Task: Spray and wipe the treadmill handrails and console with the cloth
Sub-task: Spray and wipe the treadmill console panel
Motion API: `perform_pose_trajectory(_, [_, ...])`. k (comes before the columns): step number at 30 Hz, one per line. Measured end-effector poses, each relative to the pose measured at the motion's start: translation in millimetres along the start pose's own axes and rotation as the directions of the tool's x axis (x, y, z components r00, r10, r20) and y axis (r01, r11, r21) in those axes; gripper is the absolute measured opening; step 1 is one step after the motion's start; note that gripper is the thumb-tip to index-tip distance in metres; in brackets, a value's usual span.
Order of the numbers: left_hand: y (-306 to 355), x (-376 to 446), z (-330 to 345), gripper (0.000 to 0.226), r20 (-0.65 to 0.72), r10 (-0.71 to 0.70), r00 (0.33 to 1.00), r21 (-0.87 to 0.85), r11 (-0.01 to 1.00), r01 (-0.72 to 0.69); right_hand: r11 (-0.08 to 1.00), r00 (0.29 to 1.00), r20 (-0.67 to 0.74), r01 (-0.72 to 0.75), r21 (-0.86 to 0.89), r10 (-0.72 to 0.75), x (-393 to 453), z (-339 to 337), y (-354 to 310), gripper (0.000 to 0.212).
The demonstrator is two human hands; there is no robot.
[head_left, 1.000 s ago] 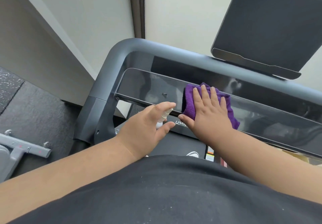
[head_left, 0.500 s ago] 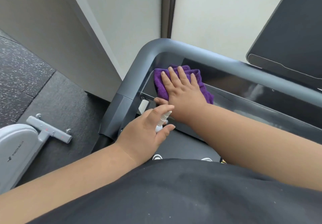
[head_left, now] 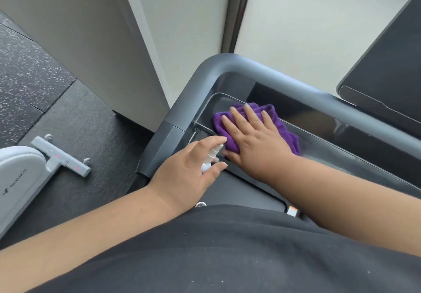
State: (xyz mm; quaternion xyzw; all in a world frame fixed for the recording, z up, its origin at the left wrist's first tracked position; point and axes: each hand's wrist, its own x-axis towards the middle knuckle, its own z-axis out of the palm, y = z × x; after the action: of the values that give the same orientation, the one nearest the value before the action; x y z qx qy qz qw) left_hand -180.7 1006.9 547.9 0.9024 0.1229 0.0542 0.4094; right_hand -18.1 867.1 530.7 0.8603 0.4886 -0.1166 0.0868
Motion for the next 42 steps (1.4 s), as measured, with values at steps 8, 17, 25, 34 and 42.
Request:
perform_pose_trajectory(8, [-3.9,9.4,2.5,0.046,-0.048,-0.041,0.998,-0.011,0.999,0.04,0.998,0.999,-0.012,0.041,0.056,-0.041,27.6,-11.2,-10.7,0.08])
perform_pose_trajectory(17, [-6.8,7.2,-3.1,0.047,-0.061,-0.022,0.998,-0.058,0.998,0.019,0.987,0.988,0.025,0.154,0.035,-0.155,2.6,-8.2,8.3,0.077])
perform_pose_trajectory(25, [1.0,3.1,-0.5,0.047,-0.048,-0.006,0.999,-0.056,0.998,0.004,0.993,0.998,-0.018,0.06,0.102,-0.059,36.6,-15.1,-11.7,0.075])
perform_pose_trajectory(34, [-4.1,-5.1,-0.8,0.048,-0.052,-0.028,0.998,-0.041,0.999,0.026,0.995,0.998,-0.049,-0.042,0.089,0.046,-4.2,1.5,-4.7,0.085])
perform_pose_trajectory(42, [2.6,-9.9,-4.6,0.046,-0.014,-0.028,1.0,0.007,1.0,0.028,0.983,0.991,0.047,-0.132,0.13,0.127,52.0,-24.9,-23.4,0.097])
